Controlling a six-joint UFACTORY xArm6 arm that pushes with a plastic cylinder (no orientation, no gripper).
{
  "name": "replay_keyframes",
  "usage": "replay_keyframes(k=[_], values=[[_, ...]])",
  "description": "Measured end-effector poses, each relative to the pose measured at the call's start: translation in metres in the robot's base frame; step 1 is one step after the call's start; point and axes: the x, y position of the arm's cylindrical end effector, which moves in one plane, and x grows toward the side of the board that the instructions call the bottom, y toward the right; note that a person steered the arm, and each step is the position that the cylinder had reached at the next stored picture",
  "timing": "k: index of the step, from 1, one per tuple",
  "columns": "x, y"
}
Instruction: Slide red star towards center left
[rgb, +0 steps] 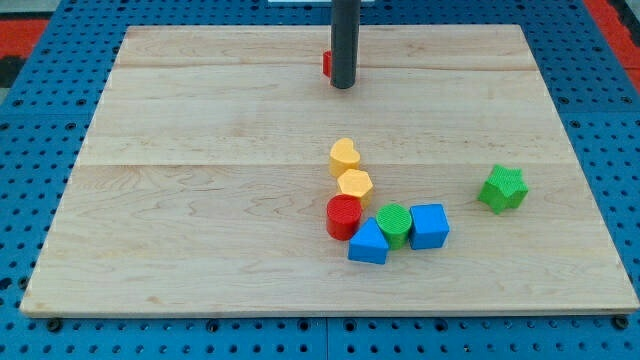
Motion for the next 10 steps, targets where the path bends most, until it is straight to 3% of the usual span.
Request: replay_keyframes(k=[3,5,7,10], values=[[0.008,0.024],[0.012,0.165],[0.135,0.213],[0.133,0.205]])
